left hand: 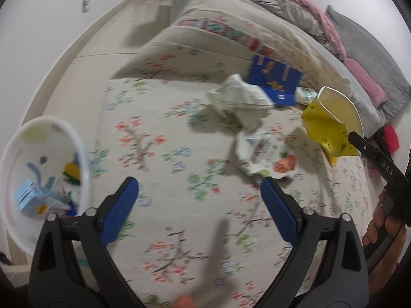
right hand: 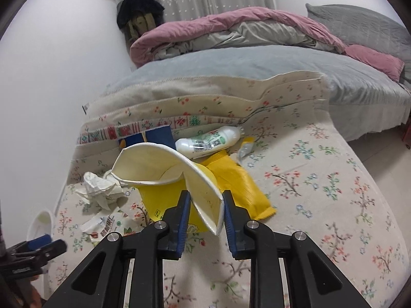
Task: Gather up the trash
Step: 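Grasp the white-and-orange snack wrapper with the left gripper while the right gripper holds the cup, then carry the snack wrapper over the bin with the left gripper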
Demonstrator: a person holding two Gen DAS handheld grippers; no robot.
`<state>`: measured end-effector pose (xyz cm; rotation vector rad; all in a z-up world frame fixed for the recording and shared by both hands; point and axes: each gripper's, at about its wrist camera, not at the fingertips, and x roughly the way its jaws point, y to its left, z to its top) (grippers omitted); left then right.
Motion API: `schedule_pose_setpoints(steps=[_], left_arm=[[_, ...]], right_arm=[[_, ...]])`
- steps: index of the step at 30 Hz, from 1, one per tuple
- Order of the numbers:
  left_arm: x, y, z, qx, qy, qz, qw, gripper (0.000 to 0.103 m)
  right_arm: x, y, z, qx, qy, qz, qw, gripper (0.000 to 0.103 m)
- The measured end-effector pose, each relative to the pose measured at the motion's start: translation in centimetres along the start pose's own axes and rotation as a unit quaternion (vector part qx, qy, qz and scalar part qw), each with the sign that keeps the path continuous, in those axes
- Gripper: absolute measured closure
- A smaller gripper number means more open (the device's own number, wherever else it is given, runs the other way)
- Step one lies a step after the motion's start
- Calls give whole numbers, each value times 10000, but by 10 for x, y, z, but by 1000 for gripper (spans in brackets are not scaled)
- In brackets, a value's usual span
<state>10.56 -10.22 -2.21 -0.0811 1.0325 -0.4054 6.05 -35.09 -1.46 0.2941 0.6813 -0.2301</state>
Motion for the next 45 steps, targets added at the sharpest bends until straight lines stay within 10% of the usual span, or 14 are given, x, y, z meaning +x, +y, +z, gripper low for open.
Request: schedule_pose_setpoints(steps=[11,25,45], left_arm=[[21,-26,6,89,40,-789,9968,41],[37,-23,0,41,-84,-811,9967,89],[-6,-21,-14,236,-276,-966,9947,92]], right_arm=[[-39,-24,-14,193,-52,-180,9996,78],[-49,-34,-38,146,89,-342,9993,78],[-52,-22,-39,107,57,-287,9995,77]])
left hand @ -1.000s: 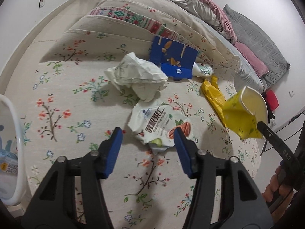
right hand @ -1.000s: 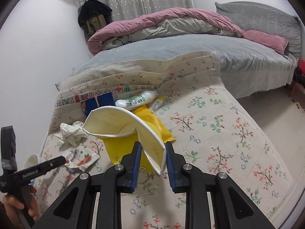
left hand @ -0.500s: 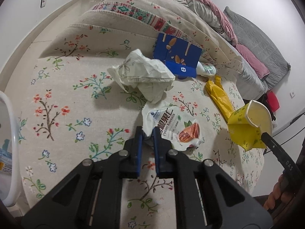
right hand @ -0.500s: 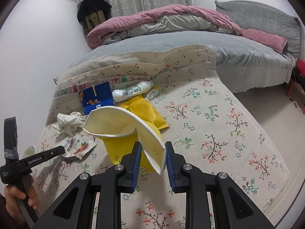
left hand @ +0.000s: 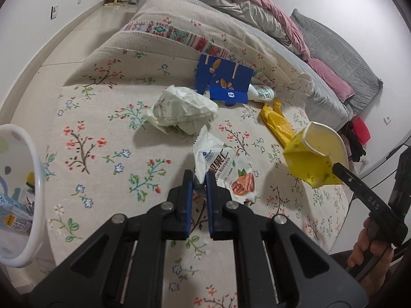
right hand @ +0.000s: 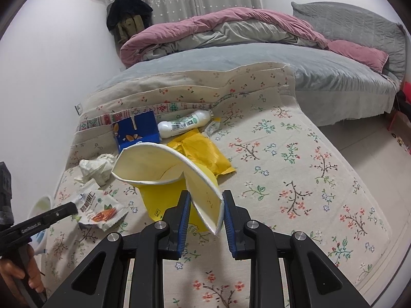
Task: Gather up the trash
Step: 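Carry the snack wrapper over the bin with the left gripper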
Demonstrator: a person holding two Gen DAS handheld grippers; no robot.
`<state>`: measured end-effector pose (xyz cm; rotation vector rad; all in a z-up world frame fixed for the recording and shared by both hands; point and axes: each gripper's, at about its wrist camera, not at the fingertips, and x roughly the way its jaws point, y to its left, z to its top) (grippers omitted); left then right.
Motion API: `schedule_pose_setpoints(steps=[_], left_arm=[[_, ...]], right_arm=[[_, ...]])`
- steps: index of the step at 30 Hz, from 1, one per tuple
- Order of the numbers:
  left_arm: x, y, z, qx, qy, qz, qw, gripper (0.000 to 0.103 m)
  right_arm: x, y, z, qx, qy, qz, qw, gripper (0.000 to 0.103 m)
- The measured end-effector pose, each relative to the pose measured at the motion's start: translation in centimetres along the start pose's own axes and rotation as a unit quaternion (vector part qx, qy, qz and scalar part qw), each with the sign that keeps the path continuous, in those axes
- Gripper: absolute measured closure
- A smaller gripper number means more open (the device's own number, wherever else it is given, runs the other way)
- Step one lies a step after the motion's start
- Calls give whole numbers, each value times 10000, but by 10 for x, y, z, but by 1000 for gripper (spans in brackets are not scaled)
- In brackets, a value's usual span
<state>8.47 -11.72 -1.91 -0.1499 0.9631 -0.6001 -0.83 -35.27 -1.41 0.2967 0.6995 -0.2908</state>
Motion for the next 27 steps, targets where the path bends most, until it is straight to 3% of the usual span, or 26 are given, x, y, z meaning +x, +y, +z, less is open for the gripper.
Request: schedule_pose_setpoints(steps=[14,27], left_arm=[[-33,18,-4,-138,-249,103,9995,92],[-72,67,-11,-514,-587,584,9952,92]], right_arm=[[4,32,2,-197,4,217,9996,77],[9,76,3,-499,50,517,9974,77]])
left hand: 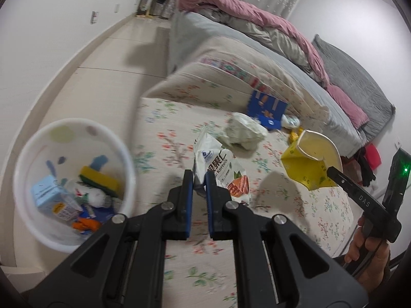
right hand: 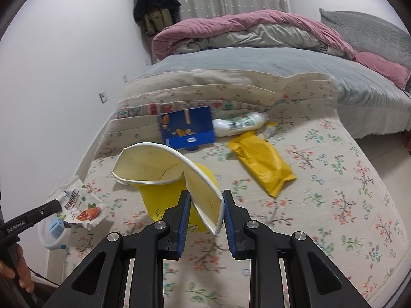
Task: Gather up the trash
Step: 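Carry the snack wrapper over the bin with the left gripper, then open the left gripper over the bin while the right gripper carries the cup over it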
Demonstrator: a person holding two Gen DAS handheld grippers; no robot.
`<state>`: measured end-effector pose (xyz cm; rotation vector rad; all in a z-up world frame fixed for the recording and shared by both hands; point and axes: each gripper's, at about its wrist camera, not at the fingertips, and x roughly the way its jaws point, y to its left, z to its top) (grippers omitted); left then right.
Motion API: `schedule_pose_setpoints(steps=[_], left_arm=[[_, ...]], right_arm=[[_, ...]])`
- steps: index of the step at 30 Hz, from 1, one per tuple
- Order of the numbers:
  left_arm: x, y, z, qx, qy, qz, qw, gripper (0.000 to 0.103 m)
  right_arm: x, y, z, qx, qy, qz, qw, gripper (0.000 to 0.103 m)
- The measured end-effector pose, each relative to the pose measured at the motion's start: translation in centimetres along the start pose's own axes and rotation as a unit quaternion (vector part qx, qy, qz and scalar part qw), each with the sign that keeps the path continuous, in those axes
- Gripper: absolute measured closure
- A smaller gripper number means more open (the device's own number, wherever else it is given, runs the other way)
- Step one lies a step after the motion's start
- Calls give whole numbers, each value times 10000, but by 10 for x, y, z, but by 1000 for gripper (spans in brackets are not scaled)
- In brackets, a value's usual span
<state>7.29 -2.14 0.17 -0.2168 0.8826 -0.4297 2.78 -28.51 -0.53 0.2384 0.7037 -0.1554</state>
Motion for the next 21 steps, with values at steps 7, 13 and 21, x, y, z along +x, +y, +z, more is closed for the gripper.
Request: schedule_pose_setpoints(steps=[7,13,21], left_arm=[[-19,36,1,-268,-171,323,9990,92],[-34,63,-3,-455,-302,593,9967,92],[-52,103,-7,-829,-443,999,9905,92]], right_arm=[[8,32,2,-237,38,196,9995,77],[14,60,2,-421,73,365,9984,77],[22,103,-1,-688,140,635,9955,77]])
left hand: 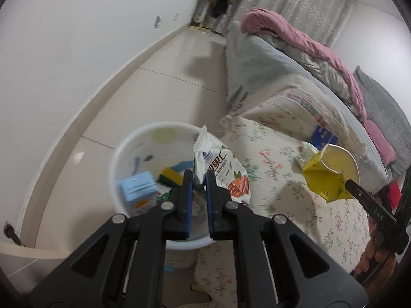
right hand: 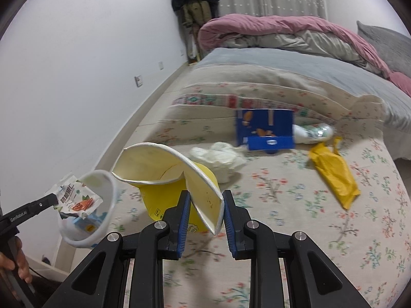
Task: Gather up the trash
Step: 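Open the left gripper over the bin while the right gripper carries the cup over it, then open the right gripper to drop the yellow cup into the bin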
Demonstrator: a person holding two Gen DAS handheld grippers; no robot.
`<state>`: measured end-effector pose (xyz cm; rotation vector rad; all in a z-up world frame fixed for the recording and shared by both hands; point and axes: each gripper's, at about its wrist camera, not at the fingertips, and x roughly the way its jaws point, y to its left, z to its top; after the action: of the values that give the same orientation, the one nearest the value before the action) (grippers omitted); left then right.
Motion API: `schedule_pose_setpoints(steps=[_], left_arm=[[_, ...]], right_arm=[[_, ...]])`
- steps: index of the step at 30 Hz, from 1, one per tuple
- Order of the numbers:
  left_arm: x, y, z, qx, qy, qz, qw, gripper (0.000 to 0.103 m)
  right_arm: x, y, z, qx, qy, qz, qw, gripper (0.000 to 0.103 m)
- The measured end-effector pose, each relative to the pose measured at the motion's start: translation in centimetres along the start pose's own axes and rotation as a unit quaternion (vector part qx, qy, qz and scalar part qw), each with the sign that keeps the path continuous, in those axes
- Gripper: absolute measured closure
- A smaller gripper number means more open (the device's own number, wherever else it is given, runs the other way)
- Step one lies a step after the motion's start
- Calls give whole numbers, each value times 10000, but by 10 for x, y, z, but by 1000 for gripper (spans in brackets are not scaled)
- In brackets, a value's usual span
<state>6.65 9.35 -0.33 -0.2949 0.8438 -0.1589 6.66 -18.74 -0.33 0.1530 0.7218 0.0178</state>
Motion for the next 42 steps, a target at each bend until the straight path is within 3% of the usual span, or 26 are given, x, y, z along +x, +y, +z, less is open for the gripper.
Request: schedule_pose_setpoints(steps=[8,9,11,14,17,20,24,37,40,42], left_arm=[[1,21,-2,-101,-133,221,9996,91],[1,23,-3,-114,-133,275,9995,86],[4,27,-3,-198,-25,353,9992,55],[0,35,-2,-329,-35,473,9983,35],[-3,43,-1,-397,50,826,9958,18],[-3,52,-2,-446,255,1436,9883,13],[-4,66,-5,-493,398,1821,9812,7],[-4,74,-7,-552,571,1918,9782,6],[-5,74,-6,-544,563,1895,9787,6],[-3,74,-6,-550,569,1880,9790,6]], right_arm=[[14,40,0,-260,73,295,9992,77],[15,44,-1,-282,81,324,9990,77],[17,52,-1,-334,102,377,9987,77],[21,64,-1,-401,129,460,9980,77],[25,76,-1,-465,160,549,9973,77],[32,89,-2,-567,226,623,9962,77],[43,104,-1,-677,295,637,9952,77],[74,147,3,-1168,448,481,9910,76],[78,148,4,-1175,428,506,9909,70],[77,147,7,-1097,314,767,9905,67]])
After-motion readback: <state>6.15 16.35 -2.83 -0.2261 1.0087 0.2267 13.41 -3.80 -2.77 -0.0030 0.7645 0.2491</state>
